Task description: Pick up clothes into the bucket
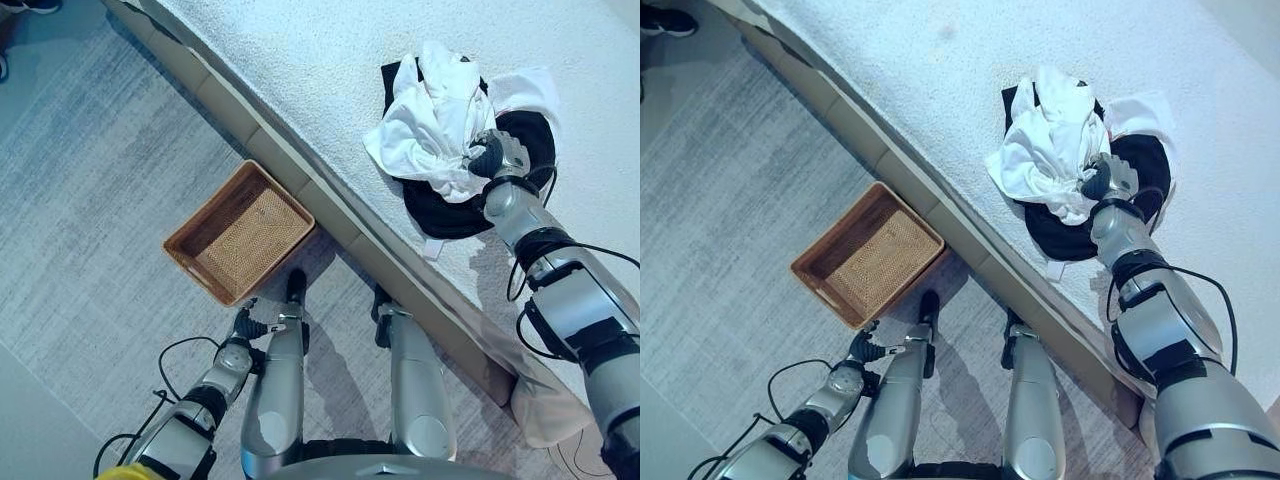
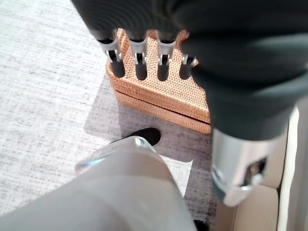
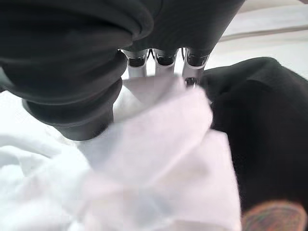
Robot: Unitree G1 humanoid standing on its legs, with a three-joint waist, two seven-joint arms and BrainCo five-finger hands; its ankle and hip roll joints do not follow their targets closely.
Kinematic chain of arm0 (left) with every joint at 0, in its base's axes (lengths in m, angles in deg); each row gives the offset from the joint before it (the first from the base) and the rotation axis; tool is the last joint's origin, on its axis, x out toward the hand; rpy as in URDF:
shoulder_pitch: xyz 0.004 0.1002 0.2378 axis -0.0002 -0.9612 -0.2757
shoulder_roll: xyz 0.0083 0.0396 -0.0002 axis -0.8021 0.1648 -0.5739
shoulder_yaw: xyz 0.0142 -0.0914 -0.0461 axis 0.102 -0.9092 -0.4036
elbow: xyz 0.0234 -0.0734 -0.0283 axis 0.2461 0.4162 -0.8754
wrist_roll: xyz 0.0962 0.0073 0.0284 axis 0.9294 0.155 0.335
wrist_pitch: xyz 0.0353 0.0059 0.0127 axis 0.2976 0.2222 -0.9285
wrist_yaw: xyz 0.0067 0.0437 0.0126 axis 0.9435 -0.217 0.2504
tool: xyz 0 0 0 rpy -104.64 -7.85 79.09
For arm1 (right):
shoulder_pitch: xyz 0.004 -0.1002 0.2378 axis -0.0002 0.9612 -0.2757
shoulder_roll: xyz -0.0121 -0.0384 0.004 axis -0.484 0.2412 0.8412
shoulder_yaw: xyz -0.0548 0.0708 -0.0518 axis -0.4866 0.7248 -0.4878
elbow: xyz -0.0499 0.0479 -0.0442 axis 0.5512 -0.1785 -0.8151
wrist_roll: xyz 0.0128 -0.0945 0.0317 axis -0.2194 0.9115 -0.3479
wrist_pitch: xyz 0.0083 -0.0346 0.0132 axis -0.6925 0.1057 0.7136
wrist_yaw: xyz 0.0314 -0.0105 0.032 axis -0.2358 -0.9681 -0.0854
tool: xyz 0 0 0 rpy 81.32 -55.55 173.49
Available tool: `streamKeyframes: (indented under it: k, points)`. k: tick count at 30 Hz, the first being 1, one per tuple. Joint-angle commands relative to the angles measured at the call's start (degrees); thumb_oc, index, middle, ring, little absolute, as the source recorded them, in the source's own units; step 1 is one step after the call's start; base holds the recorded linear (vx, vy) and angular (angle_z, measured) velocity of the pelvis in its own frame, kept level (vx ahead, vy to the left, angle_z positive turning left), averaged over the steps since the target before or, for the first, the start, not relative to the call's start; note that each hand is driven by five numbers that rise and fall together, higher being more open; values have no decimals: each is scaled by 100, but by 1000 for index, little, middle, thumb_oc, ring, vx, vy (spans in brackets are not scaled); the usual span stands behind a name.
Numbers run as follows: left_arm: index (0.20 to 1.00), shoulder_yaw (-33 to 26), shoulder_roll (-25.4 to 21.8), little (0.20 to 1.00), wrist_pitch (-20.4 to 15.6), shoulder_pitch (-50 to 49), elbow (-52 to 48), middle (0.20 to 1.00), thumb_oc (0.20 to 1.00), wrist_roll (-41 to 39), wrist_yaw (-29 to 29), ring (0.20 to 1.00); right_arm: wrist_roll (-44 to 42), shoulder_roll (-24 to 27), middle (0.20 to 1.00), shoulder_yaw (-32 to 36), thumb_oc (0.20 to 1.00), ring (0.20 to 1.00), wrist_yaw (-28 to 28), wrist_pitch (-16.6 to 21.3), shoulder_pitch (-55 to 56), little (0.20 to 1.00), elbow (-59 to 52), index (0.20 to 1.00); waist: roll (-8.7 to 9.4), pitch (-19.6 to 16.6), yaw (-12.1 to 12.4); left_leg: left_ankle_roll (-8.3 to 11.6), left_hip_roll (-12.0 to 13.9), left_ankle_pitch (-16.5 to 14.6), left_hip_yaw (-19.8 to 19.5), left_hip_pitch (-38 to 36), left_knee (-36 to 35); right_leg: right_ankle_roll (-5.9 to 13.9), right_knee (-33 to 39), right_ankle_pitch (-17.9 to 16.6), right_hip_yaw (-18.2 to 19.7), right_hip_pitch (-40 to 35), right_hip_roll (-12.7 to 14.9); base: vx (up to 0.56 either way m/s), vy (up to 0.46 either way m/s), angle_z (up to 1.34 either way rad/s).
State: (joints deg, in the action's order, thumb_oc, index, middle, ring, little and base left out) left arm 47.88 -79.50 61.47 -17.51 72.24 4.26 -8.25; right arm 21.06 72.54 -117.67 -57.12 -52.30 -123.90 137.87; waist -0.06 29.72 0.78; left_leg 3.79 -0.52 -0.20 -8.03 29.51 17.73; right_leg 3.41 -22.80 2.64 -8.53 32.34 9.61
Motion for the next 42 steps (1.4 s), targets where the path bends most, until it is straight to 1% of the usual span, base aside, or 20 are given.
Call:
streamKeyframes:
  k: [1,5,6,11,13,15,16,17,18,19,20,21,22,27,33,35,36,39,41,42]
  points:
    - [1000,125,229,1000,-12,-306,41,1000,1000,-32,-89,1000,-393,460,200,39,200,200,343,187,-381,200,-620,200,219,8,9,-193,-187,-254,157,-27,416,182,-451,523,21,-518,98,21,8,-5]
    - [1000,86,165,1000,-33,-279,-15,1000,1000,57,-131,1000,-490,793,200,174,200,200,615,262,-522,200,-1374,200,260,8,-44,-177,-176,-270,174,-294,310,197,-362,509,59,-714,103,20,14,-4]
    - [1000,45,112,1000,-55,-295,-119,1000,1000,97,-142,1000,-478,1015,200,286,200,200,763,279,-584,200,-1873,200,278,-45,-70,-167,-159,-271,203,-432,222,211,-273,483,87,-820,100,0,0,0]
    - [1000,23,-40,1000,-137,-309,-598,1000,1000,141,-163,1000,-472,1430,200,559,200,200,968,285,-596,200,-2489,200,285,-233,-103,-148,-147,-217,248,-624,27,243,-49,368,121,-973,98,13,8,-1]
    - [1000,-89,-179,1000,-277,-320,-1210,1000,1000,-20,-148,1000,-510,1720,200,754,200,200,1030,285,-571,200,-2955,200,296,-373,-127,-132,-126,-235,289,-850,-98,267,102,336,163,-1182,81,39,17,-12]
    - [1000,-129,-234,1000,-318,-341,-1496,1000,1000,-87,-139,1000,-534,1790,200,846,200,200,1049,286,-533,200,-3118,200,301,-433,-132,-132,-120,-200,298,-918,-178,272,203,274,170,-1250,69,25,9,-21]
    - [1000,-237,-369,1000,-390,-356,-2086,1000,1000,-206,-108,1000,-473,1932,200,967,200,200,1025,263,-456,200,-3501,200,310,-544,-157,-114,-113,-228,324,-1099,-282,297,363,252,187,-1434,48,13,3,-13]
    - [1000,-235,-376,1000,-384,-358,-2095,1000,1000,-207,-107,1000,-470,1932,200,980,200,200,1024,257,-444,200,-3512,200,312,-554,-157,-117,-114,-191,321,-1089,-310,297,396,214,182,-1429,47,72,-7,-15]
    - [1000,-314,-492,1000,-467,-357,-2651,1000,1000,-385,-11,1000,-346,2074,200,1092,200,200,1033,225,-337,200,-3740,200,313,-699,-180,-94,-106,-218,351,-1273,-403,319,554,185,200,-1633,33,32,-1,-14]
    - [1000,-312,-500,1000,-461,-359,-2659,1000,1000,-387,-9,1000,-344,2075,200,1105,200,200,1032,222,-327,200,-3749,200,315,-704,-180,-96,-107,-181,349,-1268,-429,320,588,147,196,-1633,34,81,-2,-18]
    - [1000,-348,-633,1000,-485,-339,-3267,1000,1000,-500,114,1000,-291,2126,200,1158,200,200,959,192,-270,200,-3888,200,302,-824,-206,-89,-83,-208,386,-1450,-528,335,723,147,205,-1803,21,20,8,-11]
    - [1000,-350,-641,1000,-476,-342,-3280,1000,1000,-501,115,1000,-290,2126,200,1166,200,200,958,190,-267,200,-3892,200,305,-830,-208,-92,-85,-170,384,-1441,-553,336,755,108,202,-1799,22,63,10,-8]
    - [1000,-352,-749,1000,-508,-297,-3666,1000,1000,-604,206,1000,-281,2165,200,1149,200,200,908,175,-288,200,-3946,200,292,-907,-226,-87,-87,-198,402,-1563,-609,346,818,117,216,-1904,2,31,19,-6]
    - [1000,-582,-1338,1000,-562,-8,-5104,1000,1000,-848,466,1000,-344,2315,200,979,200,200,515,217,-380,200,-4406,200,290,-1247,-323,-70,-61,-170,555,-1947,-843,369,1255,-39,310,-2271,-111,48,5,-14]
    - [1000,-537,-1751,1000,-514,838,-5604,1000,1000,-951,433,1000,-1196,2436,200,506,200,200,-208,417,-483,200,-4675,200,391,-1599,-398,-37,26,-164,731,-2269,-1043,404,1679,-173,382,-2621,-210,43,-26,-16]
    - [1000,-233,-1752,1000,-435,1497,-5431,1000,1000,-1087,417,1000,-2004,2419,200,286,200,200,-657,520,-392,200,-4839,200,401,-1728,-471,-34,52,-144,773,-2381,-1097,412,1655,-168,395,-2703,-226,49,-10,-13]
    - [1000,-218,-1745,1000,-442,1518,-5415,1000,1000,-1091,416,1000,-2015,2433,200,293,200,200,-664,520,-390,200,-4840,200,401,-1717,-460,-34,52,-143,773,-2392,-1104,413,1656,-166,395,-2711,-225,41,-1,-14]
    - [1000,161,-1755,1000,-348,2175,-5213,1000,1000,-1059,414,1000,-2717,2556,200,51,200,200,-1195,549,-242,200,-5154,200,406,-1785,-504,-32,59,-144,793,-2501,-1153,425,1654,-157,382,-2810,-213,23,1,-6]
    - [1000,539,-1737,1000,-274,2599,-5086,1000,1000,-1092,509,1000,-3179,2732,200,-365,200,200,-1664,535,-316,200,-5414,200,428,-1866,-536,-17,69,-141,817,-2556,-1187,445,1721,-193,355,-2870,-199,0,0,0]
    - [1000,720,-1727,1000,-250,2781,-5006,1000,1000,-1105,566,1000,-3413,2845,200,-518,200,200,-1732,506,-387,200,-5445,200,423,-1894,-545,-11,77,-141,821,-2573,-1202,455,1772,-210,342,-2911,-195,0,0,0]
